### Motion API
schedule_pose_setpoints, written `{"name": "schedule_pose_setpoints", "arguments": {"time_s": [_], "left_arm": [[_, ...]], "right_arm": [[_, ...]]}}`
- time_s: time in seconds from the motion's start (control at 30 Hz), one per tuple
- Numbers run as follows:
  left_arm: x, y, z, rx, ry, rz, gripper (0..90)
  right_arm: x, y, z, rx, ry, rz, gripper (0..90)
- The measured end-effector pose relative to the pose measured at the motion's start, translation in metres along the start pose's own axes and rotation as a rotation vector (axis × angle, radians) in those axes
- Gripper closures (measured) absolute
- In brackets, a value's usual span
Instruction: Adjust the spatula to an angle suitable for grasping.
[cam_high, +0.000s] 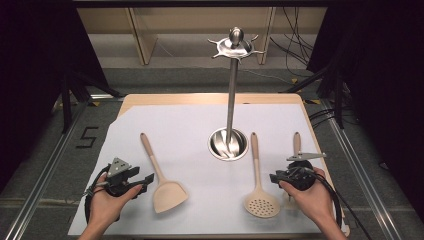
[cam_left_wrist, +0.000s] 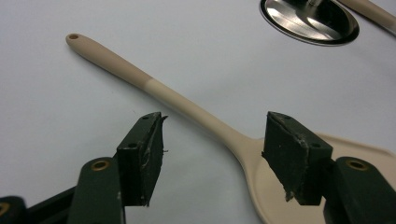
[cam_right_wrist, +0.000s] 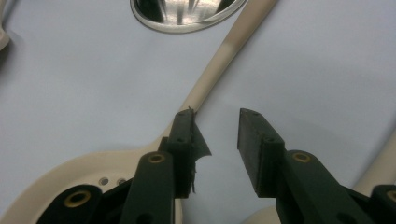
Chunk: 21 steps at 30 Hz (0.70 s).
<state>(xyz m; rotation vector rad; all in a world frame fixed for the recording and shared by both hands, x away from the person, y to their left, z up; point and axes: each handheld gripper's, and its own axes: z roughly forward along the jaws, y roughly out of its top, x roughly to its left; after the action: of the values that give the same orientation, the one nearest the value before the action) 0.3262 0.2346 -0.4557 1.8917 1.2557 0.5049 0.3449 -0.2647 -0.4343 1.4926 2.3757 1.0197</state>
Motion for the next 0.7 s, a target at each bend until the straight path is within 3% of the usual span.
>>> {"name": "schedule_pose_setpoints", "arguments": {"time_s": [0.03, 0.07, 0.1, 0.13, 0.2, 0.33, 0.4, 0.43, 0.47, 0.5, 0.53, 0.6, 0.63, 0.7], "left_arm": [[0.000, 0.000, 0.000, 0.000, 0.000, 0.000, 37.8], [-0.001, 0.000, 0.003, -0.030, -0.013, -0.024, 37.8], [-0.001, 0.000, 0.003, -0.021, -0.003, -0.015, 37.9], [-0.002, 0.001, 0.003, -0.015, 0.000, -0.014, 37.9], [-0.003, 0.001, 0.004, -0.023, -0.003, -0.028, 38.0], [-0.005, 0.003, 0.006, -0.027, -0.017, -0.015, 39.5], [-0.008, 0.006, 0.006, -0.025, -0.037, -0.007, 42.2], [-0.011, 0.007, 0.007, -0.037, -0.050, -0.018, 43.6], [-0.011, 0.007, 0.007, -0.037, -0.050, -0.018, 45.6], [-0.014, 0.008, 0.008, -0.033, -0.060, 0.005, 48.5], [-0.014, 0.008, 0.008, -0.033, -0.060, 0.005, 52.3], [-0.017, 0.009, 0.009, -0.022, -0.067, 0.000, 56.2], [-0.019, 0.012, 0.007, -0.003, -0.084, 0.005, 62.3], [-0.023, 0.014, 0.006, -0.004, -0.105, -0.004, 66.9]], "right_arm": [[0.000, 0.000, 0.000, -0.002, 0.004, -0.004, 68.6], [0.000, 0.000, 0.000, -0.002, 0.004, -0.004, 68.6], [0.002, 0.000, 0.000, 0.005, 0.001, 0.007, 69.4], [-0.001, 0.000, 0.002, -0.017, 0.002, -0.024, 71.5], [-0.002, 0.000, 0.002, -0.023, 0.012, -0.042, 74.0], [0.001, 0.000, -0.002, 0.030, 0.011, 0.034, 81.8], [-0.002, 0.001, -0.003, -0.003, 0.002, -0.002, 86.1], [0.001, 0.002, -0.005, 0.015, -0.003, 0.037, 87.6], [0.001, 0.002, -0.005, 0.015, -0.003, 0.037, 87.6], [0.000, 0.003, -0.006, 0.010, 0.000, 0.006, 89.9], [0.003, 0.003, -0.009, 0.037, -0.001, 0.040, 90.0], [0.003, 0.003, -0.009, 0.030, -0.009, 0.040, 90.0], [0.004, 0.003, -0.010, 0.046, -0.052, 0.018, 90.0], [0.008, 0.003, -0.011, 0.048, -0.069, 0.044, 89.8]]}}
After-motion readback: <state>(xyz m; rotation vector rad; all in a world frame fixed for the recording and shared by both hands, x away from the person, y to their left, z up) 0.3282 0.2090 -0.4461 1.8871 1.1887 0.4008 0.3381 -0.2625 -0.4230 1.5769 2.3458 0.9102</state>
